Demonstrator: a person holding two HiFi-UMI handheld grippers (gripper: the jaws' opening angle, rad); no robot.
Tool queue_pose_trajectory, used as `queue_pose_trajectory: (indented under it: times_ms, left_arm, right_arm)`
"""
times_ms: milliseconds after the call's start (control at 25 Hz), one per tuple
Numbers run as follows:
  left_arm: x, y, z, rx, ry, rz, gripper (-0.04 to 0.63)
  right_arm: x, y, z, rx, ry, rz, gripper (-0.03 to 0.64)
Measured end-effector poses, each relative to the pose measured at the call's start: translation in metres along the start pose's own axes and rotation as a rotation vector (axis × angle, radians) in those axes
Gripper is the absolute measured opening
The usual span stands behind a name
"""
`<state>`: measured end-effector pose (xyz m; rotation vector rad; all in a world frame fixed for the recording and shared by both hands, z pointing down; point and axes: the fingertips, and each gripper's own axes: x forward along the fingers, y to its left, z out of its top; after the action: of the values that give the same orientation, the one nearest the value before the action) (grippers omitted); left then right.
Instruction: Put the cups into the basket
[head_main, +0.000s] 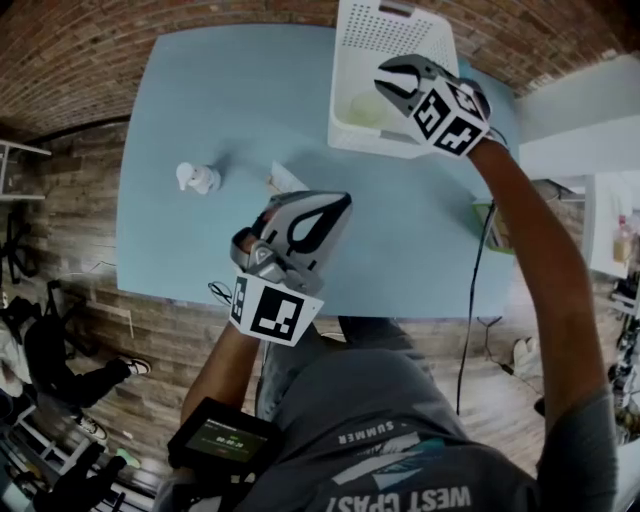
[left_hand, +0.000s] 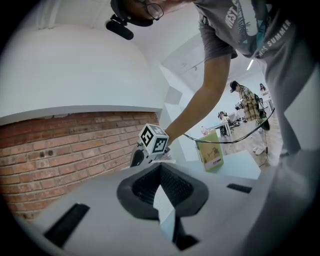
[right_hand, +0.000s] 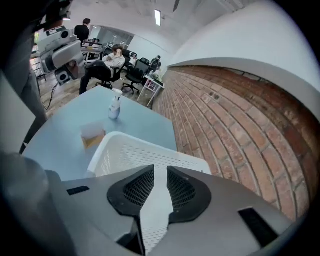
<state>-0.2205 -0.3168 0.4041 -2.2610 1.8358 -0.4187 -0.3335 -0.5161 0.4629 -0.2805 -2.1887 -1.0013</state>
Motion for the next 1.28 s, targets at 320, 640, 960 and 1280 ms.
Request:
queue_pose_trajectory:
  times_ms: [320, 640, 960, 1280]
  left_arm:
    - [0.018, -0.009, 0.02, 0.028, -0.041, -0.066, -0.002]
    - [0.039, -0.018, 0.047, 0.076, -0.087, -0.14, -0.002]
    - [0.057, -0.035, 0.069, 0.122, -0.117, -0.215, -0.002]
    - [0.063, -0.044, 0.077, 0.147, -0.128, -0.271, -0.002]
  right_arm:
    - [-0.087, 0.0, 0.041, 0.012, -0.158, -0.168, 0.014]
    - [-0.168, 0.023, 0.056, 0.09, -0.207, -0.297, 0.012]
    - [-0.23, 0.059, 0.047, 0.22, -0.198, -0.394, 0.012]
    - [-0.259, 0.121, 0.019, 0.434, -0.146, -0.434, 0.012]
